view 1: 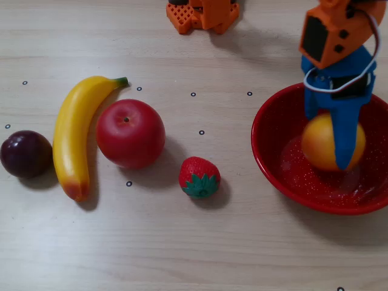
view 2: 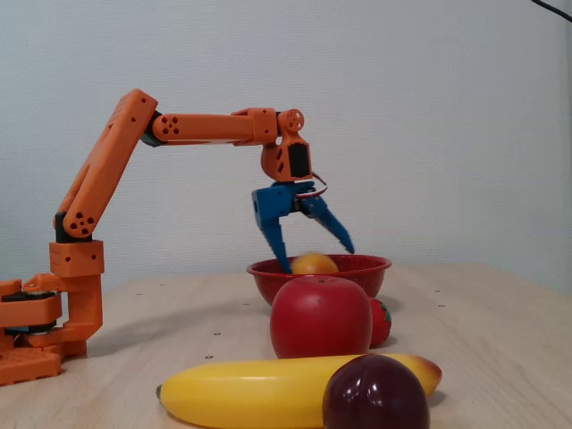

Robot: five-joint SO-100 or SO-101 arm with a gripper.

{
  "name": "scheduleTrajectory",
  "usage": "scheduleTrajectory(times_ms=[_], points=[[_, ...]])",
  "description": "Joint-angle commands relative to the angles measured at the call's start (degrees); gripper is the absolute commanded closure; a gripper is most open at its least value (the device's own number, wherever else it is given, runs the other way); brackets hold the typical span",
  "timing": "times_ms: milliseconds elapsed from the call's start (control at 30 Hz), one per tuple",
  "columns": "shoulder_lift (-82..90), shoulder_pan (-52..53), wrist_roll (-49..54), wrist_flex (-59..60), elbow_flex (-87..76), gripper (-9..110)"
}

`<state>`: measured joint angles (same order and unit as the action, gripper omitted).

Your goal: Put the peach in the red bowl.

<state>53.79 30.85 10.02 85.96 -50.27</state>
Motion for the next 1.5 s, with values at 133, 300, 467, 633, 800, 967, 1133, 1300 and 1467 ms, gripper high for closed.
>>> scheduleTrajectory(times_ms=[133, 300, 467, 633, 800, 967, 1133, 1300, 1467], points=[[13.4, -4.3, -1.8, -7.0, -0.1, 95], [33.7, -7.8, -2.9, -9.4, -11.8, 101], [59.8, -14.1, -6.1, -12.4, -32.4, 101], [83.5, -23.1, -8.8, -13.8, -57.2, 101], [107.5, -26.1, -12.8, -16.1, -82.6, 101], [123.7, -27.5, -13.6, -22.9, -104.9, 101], [129.9, -27.5, -14.6, -32.0, -122.1, 101], [130.0, -26.9, -9.5, -33.0, -124.3, 101], [129.9, -27.4, -14.9, -32.8, -124.3, 101]])
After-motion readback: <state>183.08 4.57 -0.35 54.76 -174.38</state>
